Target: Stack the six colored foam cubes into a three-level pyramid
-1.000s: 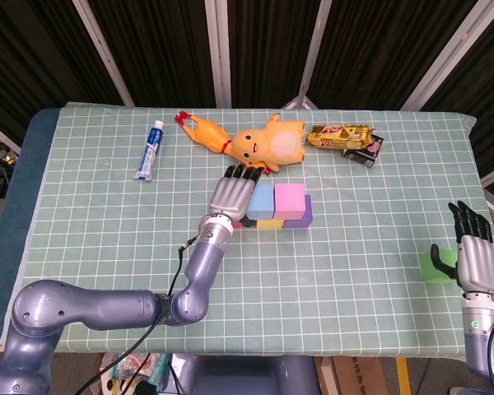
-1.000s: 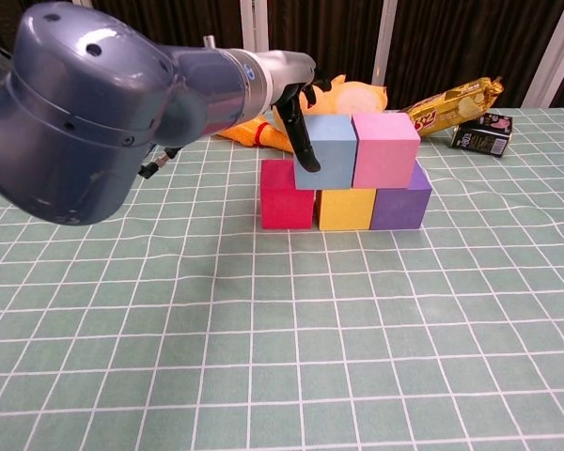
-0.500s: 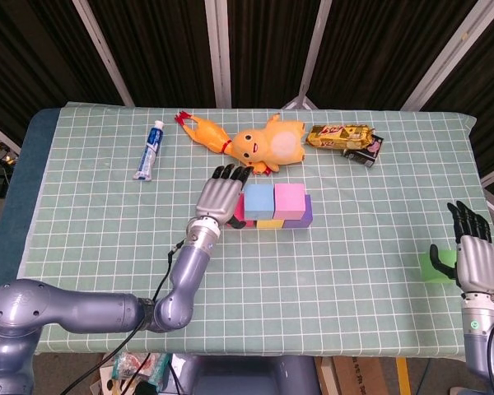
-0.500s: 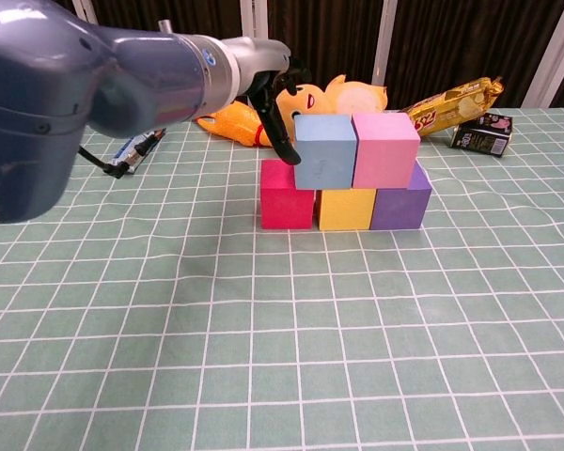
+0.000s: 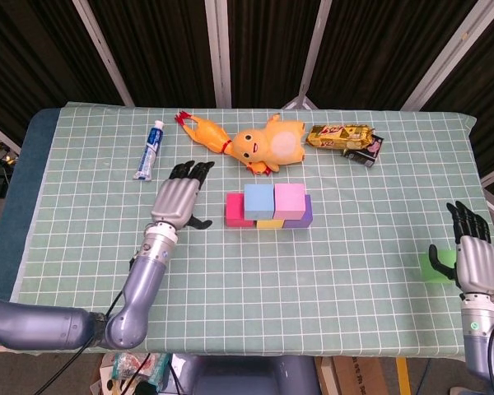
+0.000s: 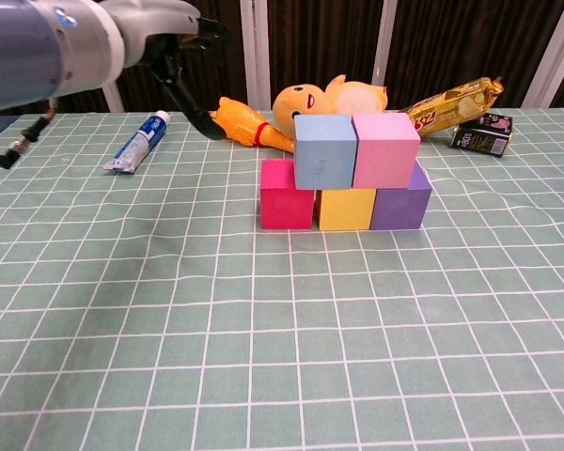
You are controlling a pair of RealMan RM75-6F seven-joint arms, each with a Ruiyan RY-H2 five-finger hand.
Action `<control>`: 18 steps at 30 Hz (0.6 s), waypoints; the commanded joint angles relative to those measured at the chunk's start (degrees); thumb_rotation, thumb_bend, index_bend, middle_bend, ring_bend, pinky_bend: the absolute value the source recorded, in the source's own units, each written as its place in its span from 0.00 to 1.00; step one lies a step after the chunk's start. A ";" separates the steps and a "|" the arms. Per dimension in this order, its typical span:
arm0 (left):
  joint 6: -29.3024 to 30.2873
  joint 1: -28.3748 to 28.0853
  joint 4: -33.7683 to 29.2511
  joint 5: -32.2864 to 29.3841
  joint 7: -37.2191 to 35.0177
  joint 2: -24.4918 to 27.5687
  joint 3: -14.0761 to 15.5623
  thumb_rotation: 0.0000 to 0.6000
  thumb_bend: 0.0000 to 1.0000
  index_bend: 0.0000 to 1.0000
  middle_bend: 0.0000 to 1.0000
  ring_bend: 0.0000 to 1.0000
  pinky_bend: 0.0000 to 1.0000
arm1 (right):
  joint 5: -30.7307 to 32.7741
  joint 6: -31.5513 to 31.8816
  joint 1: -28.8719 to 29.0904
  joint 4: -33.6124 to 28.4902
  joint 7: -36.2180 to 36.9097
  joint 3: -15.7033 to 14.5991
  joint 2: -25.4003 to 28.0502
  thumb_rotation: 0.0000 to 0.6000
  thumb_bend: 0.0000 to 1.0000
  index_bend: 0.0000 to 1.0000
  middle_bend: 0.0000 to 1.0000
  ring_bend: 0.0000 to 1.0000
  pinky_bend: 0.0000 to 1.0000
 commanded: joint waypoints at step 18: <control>-2.73 8.77 -0.15 0.13 -4.65 0.88 9.73 1.00 0.26 0.00 0.11 0.00 0.03 | 1.35 -1.22 0.05 -0.94 -0.63 -0.14 0.65 1.00 0.47 0.00 0.00 0.00 0.00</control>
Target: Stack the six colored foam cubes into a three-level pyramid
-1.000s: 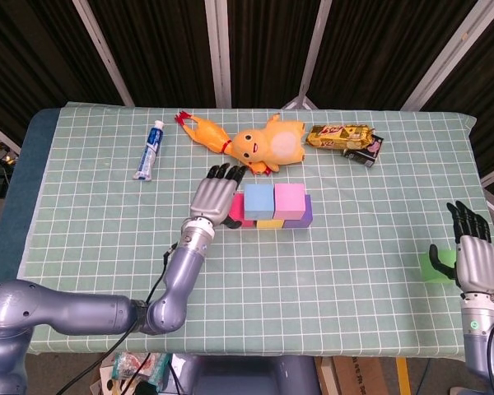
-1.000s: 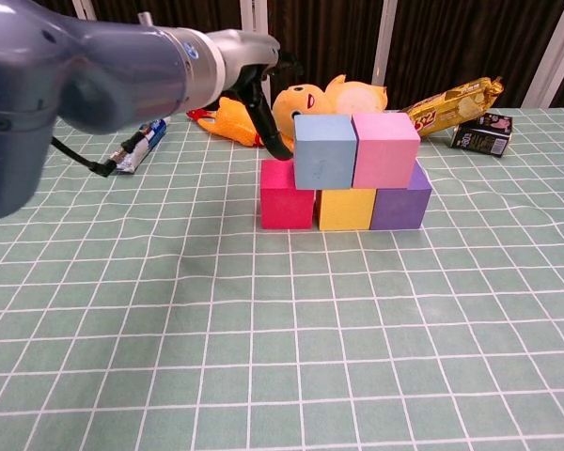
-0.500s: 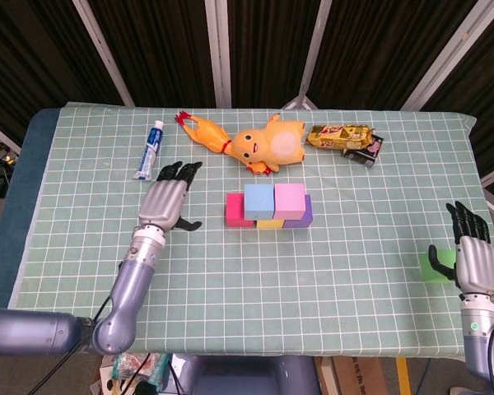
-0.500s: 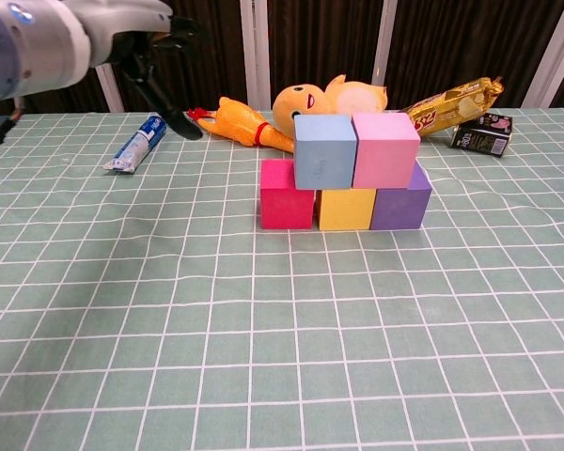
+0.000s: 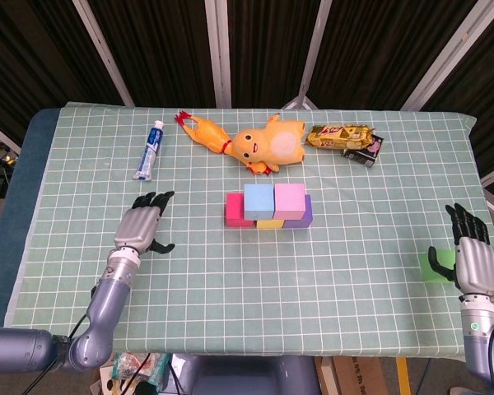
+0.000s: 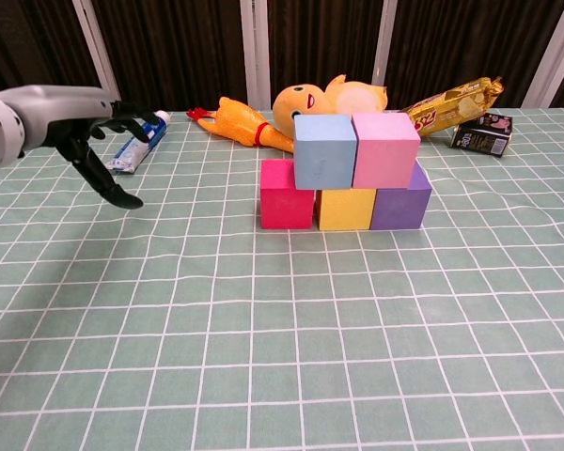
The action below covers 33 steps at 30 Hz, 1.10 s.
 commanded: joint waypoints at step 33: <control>-7.74 -6.63 18.79 -7.97 6.50 -17.11 -3.28 1.00 0.27 0.00 0.12 0.01 0.03 | 0.81 -0.77 0.21 -0.20 0.04 -0.04 0.14 1.00 0.47 0.00 0.00 0.00 0.00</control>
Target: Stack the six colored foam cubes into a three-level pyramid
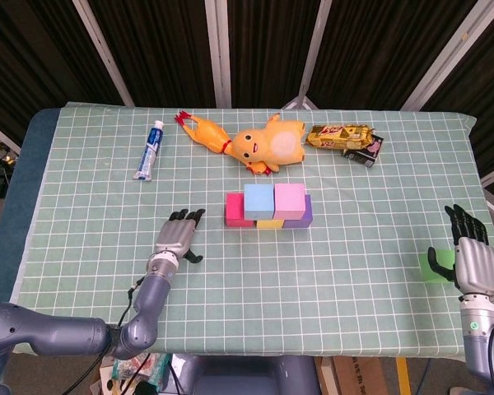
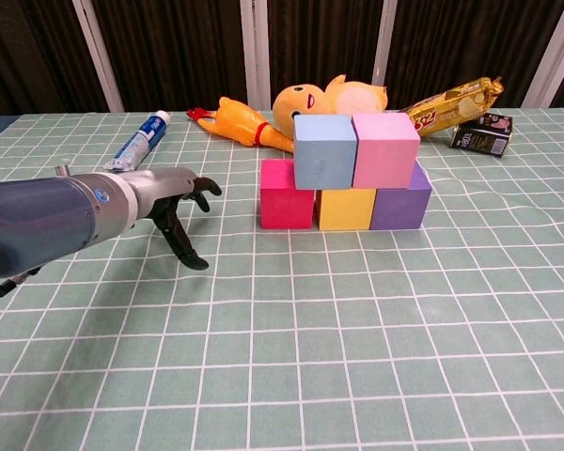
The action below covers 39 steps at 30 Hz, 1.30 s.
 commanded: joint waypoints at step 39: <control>-1.55 -4.09 5.68 -1.14 3.30 -6.35 -3.71 1.00 0.27 0.00 0.12 0.01 0.03 | 0.36 -0.14 0.00 -0.31 0.04 -0.04 -0.02 1.00 0.47 0.00 0.00 0.00 0.00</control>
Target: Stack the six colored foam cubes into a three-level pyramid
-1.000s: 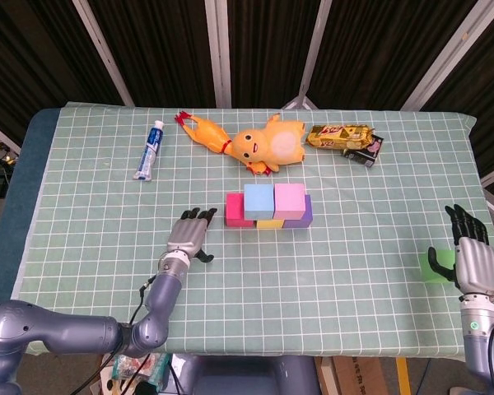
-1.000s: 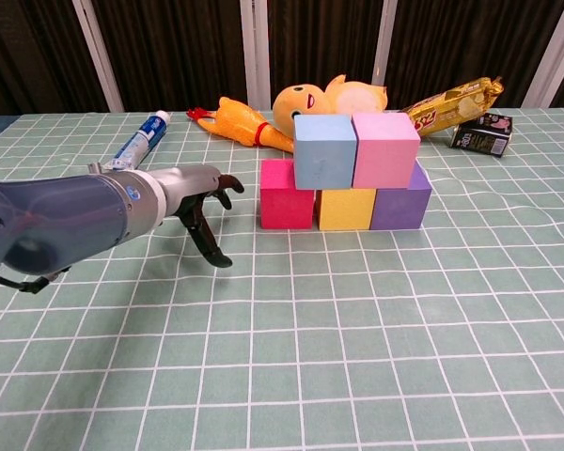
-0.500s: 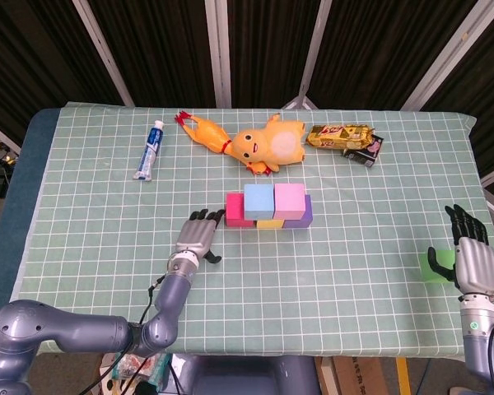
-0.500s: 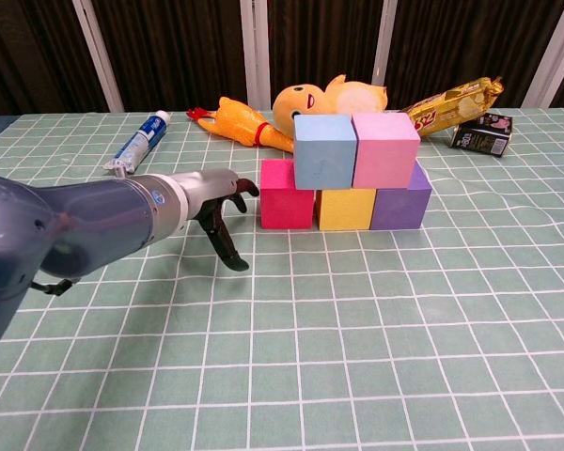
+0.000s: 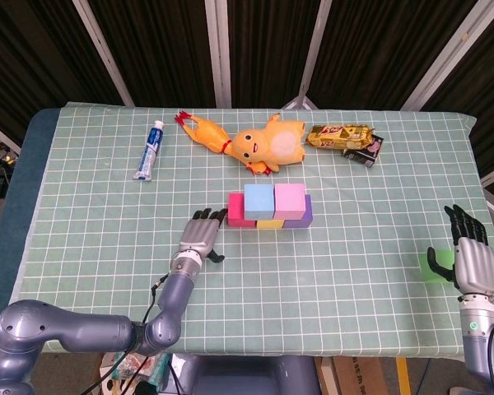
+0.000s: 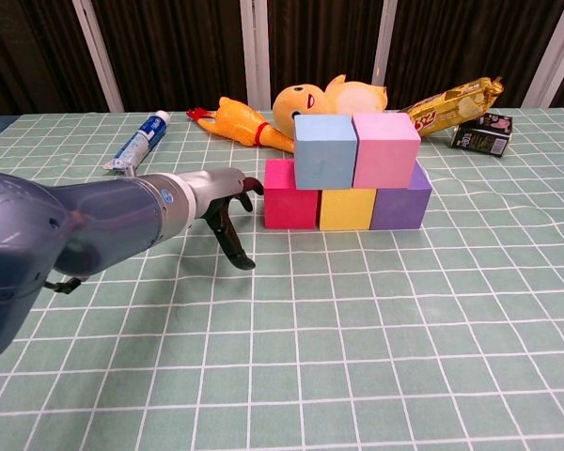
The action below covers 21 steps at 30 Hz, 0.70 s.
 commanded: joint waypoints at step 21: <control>-0.36 0.36 -0.28 0.19 0.03 0.16 -0.06 1.00 0.27 0.00 0.12 0.01 0.03 | 0.04 -0.06 0.00 -0.28 -0.30 -0.14 0.09 1.00 0.47 0.00 0.00 0.00 0.00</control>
